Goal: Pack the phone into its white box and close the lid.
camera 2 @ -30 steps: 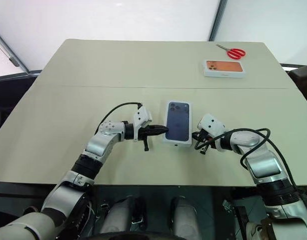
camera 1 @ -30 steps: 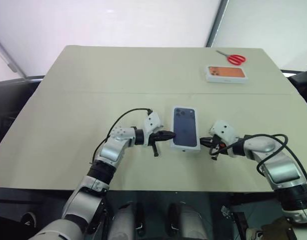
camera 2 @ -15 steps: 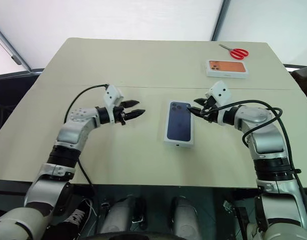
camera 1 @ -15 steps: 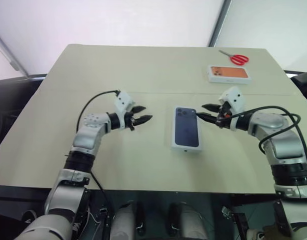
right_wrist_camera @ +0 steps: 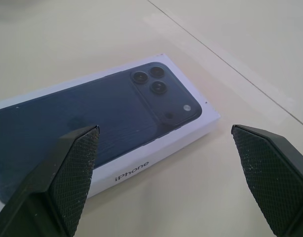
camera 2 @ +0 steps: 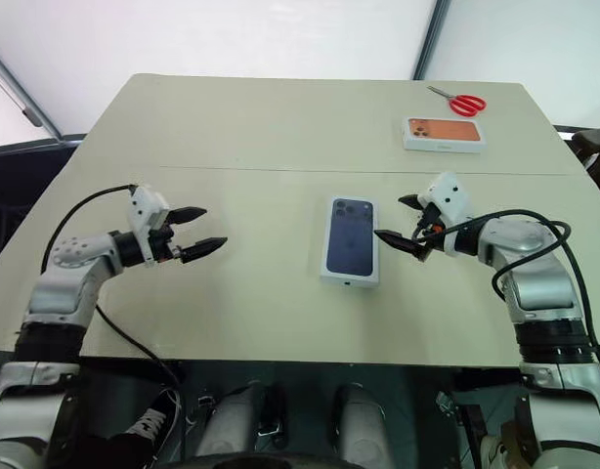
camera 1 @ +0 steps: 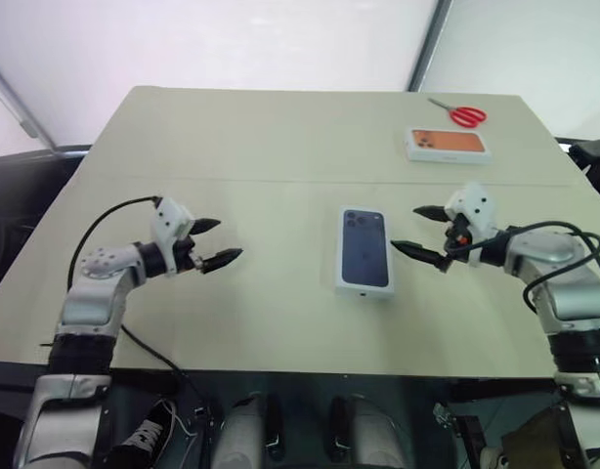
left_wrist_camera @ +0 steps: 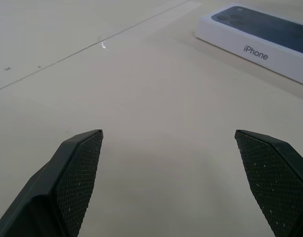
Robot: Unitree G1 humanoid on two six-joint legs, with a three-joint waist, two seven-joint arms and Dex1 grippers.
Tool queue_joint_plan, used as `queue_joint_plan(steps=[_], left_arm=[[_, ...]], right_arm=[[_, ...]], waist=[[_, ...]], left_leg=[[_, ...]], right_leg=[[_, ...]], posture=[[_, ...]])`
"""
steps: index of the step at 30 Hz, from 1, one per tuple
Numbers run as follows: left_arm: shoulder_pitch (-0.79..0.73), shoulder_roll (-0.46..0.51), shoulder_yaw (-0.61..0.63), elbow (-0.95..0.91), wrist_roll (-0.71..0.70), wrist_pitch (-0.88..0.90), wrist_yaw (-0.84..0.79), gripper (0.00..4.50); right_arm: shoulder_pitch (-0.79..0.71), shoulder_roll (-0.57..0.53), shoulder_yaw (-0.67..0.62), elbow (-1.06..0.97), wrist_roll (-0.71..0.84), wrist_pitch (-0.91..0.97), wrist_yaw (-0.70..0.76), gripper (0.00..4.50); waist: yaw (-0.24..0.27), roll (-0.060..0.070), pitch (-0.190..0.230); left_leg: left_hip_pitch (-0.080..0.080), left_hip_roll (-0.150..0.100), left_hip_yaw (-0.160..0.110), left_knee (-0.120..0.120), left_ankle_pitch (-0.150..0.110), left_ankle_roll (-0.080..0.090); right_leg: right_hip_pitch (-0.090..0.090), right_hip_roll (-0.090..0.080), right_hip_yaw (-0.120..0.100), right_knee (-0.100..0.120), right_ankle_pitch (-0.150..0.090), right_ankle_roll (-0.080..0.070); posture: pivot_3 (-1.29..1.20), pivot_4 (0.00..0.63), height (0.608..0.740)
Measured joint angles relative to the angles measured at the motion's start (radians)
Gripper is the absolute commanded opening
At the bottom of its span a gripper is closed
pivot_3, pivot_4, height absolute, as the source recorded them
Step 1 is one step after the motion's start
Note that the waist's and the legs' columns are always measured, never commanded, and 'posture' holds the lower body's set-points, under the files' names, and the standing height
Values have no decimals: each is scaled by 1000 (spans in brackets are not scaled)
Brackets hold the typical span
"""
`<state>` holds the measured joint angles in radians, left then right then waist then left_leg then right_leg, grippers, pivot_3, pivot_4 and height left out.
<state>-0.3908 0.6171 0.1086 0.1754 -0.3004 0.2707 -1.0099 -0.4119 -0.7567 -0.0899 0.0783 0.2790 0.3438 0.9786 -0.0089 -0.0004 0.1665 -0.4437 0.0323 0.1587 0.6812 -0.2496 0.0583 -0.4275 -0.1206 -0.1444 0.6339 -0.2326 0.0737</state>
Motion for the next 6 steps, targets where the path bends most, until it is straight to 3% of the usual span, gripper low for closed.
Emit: queue_joint_plan(steps=[6], left_arm=[[82, 56, 73, -48, -40, 22, 13, 4500]], right_arm=[[57, -38, -46, -4, 2, -26, 2, 4477]], waist=[[-4, 0, 0]], left_leg=[[0, 0, 0, -1, -1, -2]], right_leg=[[-1, 0, 0, 0, 0, 0]], posture=[[0, 150, 738]])
